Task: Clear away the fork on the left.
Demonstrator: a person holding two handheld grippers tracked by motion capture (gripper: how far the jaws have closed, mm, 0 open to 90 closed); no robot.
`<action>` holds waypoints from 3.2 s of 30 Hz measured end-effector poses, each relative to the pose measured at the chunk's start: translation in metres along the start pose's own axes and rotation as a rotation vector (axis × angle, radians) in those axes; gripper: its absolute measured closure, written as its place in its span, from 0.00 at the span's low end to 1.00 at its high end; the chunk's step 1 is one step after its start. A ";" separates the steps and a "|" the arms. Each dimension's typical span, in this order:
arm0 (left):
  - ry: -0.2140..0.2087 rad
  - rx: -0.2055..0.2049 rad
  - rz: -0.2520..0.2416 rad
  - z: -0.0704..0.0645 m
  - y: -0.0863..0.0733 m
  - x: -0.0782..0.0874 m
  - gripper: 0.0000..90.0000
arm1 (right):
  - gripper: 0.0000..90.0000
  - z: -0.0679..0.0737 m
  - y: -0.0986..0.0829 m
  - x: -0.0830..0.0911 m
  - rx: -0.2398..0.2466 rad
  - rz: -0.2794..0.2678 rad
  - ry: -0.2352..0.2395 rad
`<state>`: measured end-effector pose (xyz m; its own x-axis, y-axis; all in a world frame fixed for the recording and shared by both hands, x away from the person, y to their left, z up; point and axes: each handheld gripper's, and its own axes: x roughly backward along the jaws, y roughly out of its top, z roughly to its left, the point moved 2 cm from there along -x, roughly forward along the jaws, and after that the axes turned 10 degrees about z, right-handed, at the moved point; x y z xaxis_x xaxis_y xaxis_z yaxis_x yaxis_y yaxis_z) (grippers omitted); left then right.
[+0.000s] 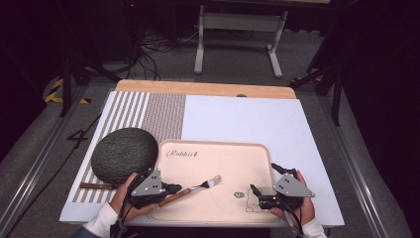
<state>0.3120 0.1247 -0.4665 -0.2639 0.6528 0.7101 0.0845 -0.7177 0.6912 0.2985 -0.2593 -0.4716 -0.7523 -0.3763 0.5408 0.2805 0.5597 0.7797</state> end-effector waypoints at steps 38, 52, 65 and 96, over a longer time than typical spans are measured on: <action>-0.010 -0.202 0.298 0.037 0.041 -0.071 0.99 | 0.09 0.001 -0.002 -0.003 0.006 0.013 0.015; 0.066 -0.097 0.366 0.062 0.019 -0.048 0.99 | 0.09 0.002 -0.002 -0.004 0.011 0.024 0.018; 0.081 -0.063 0.370 0.063 0.000 -0.033 0.99 | 0.09 0.002 -0.003 -0.004 0.015 0.026 0.015; 0.156 -0.041 0.115 0.058 0.000 -0.009 0.94 | 0.09 0.001 -0.001 -0.002 0.006 0.014 0.005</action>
<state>0.3698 0.1331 -0.4648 -0.4003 0.5225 0.7528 0.0844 -0.7970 0.5981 0.2985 -0.2584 -0.4738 -0.7456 -0.3721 0.5529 0.2874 0.5690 0.7705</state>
